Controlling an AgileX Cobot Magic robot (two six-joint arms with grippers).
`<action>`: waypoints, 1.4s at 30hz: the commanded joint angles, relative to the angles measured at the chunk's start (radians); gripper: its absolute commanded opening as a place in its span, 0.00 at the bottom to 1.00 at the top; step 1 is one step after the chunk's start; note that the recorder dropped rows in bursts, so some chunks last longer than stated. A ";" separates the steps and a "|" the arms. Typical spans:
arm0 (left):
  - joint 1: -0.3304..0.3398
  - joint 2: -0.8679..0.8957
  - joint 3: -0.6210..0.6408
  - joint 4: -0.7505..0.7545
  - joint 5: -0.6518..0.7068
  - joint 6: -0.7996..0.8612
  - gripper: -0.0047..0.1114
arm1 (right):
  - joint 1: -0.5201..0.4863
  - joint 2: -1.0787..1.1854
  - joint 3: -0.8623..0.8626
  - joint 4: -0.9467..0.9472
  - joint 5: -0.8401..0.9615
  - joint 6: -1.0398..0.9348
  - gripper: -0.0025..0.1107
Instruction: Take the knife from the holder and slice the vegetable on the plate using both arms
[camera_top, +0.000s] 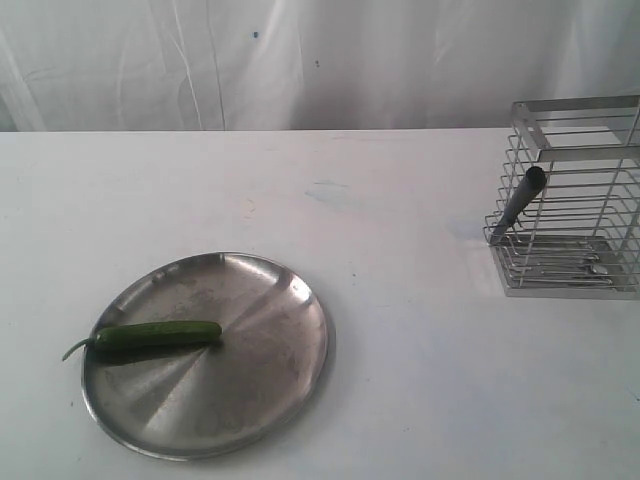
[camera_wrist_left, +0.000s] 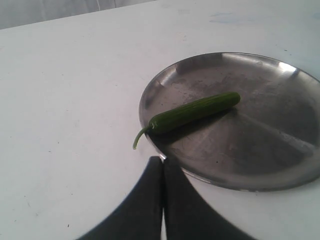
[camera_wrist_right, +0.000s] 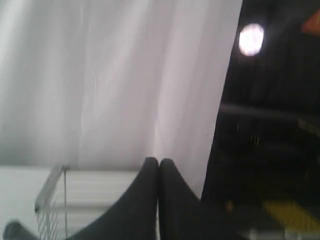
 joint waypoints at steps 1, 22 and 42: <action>0.003 -0.004 0.006 -0.009 -0.003 -0.001 0.04 | 0.009 0.188 0.008 0.142 0.224 -0.001 0.02; 0.003 -0.004 0.006 -0.009 -0.003 -0.001 0.04 | 0.173 0.605 -0.066 0.778 0.603 -0.699 0.02; 0.003 -0.004 0.006 -0.009 -0.003 -0.001 0.04 | 0.180 0.616 -0.305 0.939 0.501 -0.626 0.58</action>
